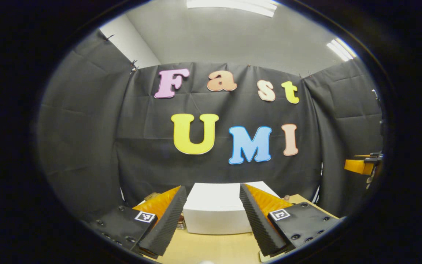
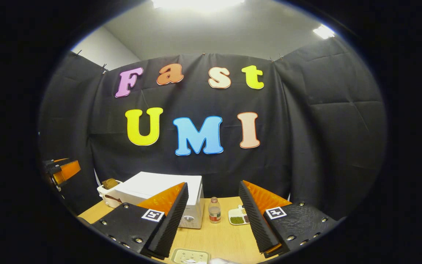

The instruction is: Open the microwave oven with the left hand, put the food in, and close the microwave oven.

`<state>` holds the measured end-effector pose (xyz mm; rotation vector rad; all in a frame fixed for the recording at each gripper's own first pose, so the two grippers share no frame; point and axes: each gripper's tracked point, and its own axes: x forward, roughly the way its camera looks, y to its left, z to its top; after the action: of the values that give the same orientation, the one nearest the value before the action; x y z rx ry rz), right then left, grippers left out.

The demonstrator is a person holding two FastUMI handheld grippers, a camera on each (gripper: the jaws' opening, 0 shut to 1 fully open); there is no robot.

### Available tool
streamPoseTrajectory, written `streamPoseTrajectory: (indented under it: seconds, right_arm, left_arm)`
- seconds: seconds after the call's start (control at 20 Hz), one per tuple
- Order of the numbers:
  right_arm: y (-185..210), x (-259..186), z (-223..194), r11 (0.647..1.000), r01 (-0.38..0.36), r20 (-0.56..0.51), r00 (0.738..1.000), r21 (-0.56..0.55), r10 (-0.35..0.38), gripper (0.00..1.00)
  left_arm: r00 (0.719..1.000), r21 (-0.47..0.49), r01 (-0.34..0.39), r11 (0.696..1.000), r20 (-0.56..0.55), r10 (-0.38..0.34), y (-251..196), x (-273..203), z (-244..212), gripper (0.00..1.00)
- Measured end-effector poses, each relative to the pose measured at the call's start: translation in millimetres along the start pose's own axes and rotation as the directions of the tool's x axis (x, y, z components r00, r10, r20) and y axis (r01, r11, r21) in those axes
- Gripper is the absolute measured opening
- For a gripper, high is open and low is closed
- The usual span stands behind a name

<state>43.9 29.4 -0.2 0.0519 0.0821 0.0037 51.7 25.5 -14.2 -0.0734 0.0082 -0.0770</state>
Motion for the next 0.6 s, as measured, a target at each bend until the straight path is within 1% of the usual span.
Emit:
streamPoseTrajectory:
  seconds: [0.1,0.2,0.45,0.6]
  right_arm:
    - [-4.4,-1.3,5.0,1.0,0.016,0.015,1.0,-0.012,-0.015,0.85]
    - [-3.4,-4.3,11.3,1.0,0.016,0.033,0.999,-0.015,-0.015,0.85]
    - [-1.7,-8.3,15.7,1.0,0.0,0.038,0.999,0.011,0.0,0.85]
    - [-9.2,-8.4,18.0,1.0,0.01,0.045,0.999,0.01,-0.01,0.85]
  left_arm:
    - [1.0,0.014,-0.001,1.0,0.01,0.0,-0.9,-1.0,3.3,0.97]
    - [1.0,0.022,-0.003,1.0,0.011,0.003,0.5,-2.5,4.0,0.99]
    - [1.0,0.019,-0.001,1.0,0.02,0.001,-4.5,-9.4,9.5,0.99]
    - [1.0,0.023,-0.007,1.0,0.022,0.007,-8.8,-13.0,12.4,0.99]
